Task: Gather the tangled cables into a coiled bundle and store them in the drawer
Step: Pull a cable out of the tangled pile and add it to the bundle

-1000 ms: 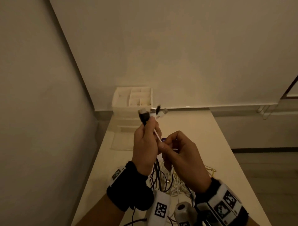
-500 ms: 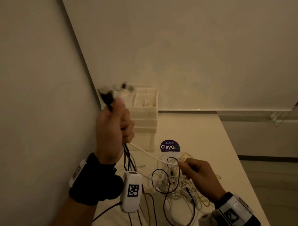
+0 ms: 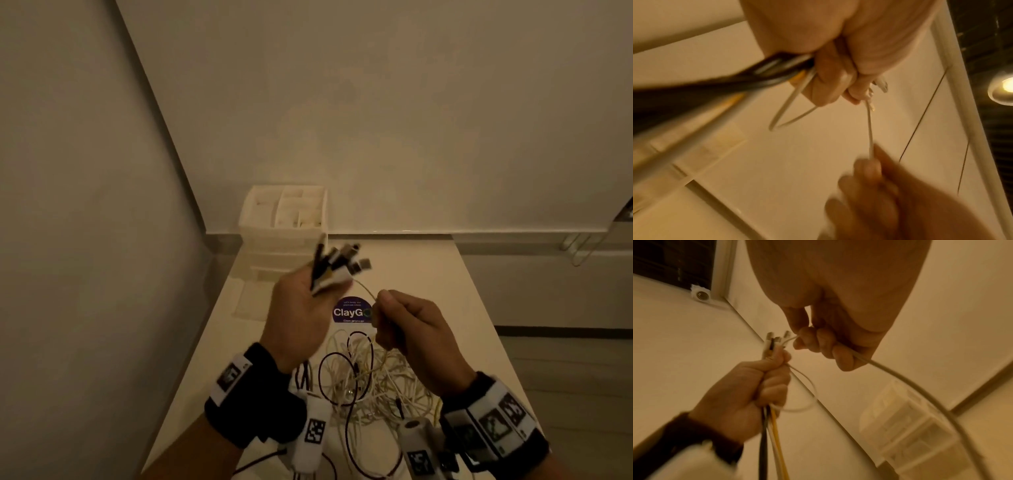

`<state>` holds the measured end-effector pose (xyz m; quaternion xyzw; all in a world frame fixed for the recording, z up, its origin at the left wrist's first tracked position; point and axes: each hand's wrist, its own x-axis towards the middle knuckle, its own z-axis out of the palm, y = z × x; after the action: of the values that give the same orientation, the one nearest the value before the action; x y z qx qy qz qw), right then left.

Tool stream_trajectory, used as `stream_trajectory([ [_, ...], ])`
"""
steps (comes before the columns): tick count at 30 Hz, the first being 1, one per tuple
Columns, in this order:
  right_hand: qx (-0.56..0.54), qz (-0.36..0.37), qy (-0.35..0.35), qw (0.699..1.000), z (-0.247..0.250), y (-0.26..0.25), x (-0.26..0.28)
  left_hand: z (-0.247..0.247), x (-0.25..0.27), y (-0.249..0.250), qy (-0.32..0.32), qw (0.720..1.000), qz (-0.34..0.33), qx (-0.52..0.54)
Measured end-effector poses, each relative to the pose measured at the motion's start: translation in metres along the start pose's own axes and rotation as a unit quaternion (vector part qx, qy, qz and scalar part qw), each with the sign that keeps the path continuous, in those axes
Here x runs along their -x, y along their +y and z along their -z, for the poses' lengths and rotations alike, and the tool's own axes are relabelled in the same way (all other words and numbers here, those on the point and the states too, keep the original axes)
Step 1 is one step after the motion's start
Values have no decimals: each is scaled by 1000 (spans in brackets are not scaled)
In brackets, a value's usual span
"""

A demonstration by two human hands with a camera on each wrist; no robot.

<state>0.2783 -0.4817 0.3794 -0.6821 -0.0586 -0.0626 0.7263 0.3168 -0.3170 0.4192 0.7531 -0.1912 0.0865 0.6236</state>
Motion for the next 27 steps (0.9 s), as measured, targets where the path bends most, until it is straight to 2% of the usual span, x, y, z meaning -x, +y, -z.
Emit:
stream_trajectory([
  [3, 19, -19, -9, 1000, 4, 22, 9, 24, -23, 0, 98, 989, 19, 104],
  [8, 59, -35, 6, 998, 10, 46, 11, 40, -35, -11, 137, 987, 8, 88],
  [13, 138, -50, 22, 989, 9, 58, 10, 55, -43, -23, 263, 957, 45, 119],
  [15, 159, -50, 36, 985, 9, 63, 9, 64, -45, -29, 277, 955, 43, 95],
  [18, 152, -41, 92, 983, 10, 61, 2, 60, -35, -29, 254, 967, 13, -12],
  [20, 180, -14, 101, 978, 9, 49, -6, 41, -24, -21, 218, 975, -3, -50],
  [22, 201, 16, 87, 976, 10, 30, -16, 13, -14, -18, 104, 993, 17, -48],
  [24, 182, 49, 52, 981, 8, 7, -28, -10, -7, -19, -11, 999, 44, -19],
  [25, 158, 63, 30, 985, 7, -4, -33, -18, -6, -19, -32, 999, 40, -16],
  [27, 129, 79, 3, 989, 6, -18, -41, -25, -10, -20, -25, 999, 17, -16],
])
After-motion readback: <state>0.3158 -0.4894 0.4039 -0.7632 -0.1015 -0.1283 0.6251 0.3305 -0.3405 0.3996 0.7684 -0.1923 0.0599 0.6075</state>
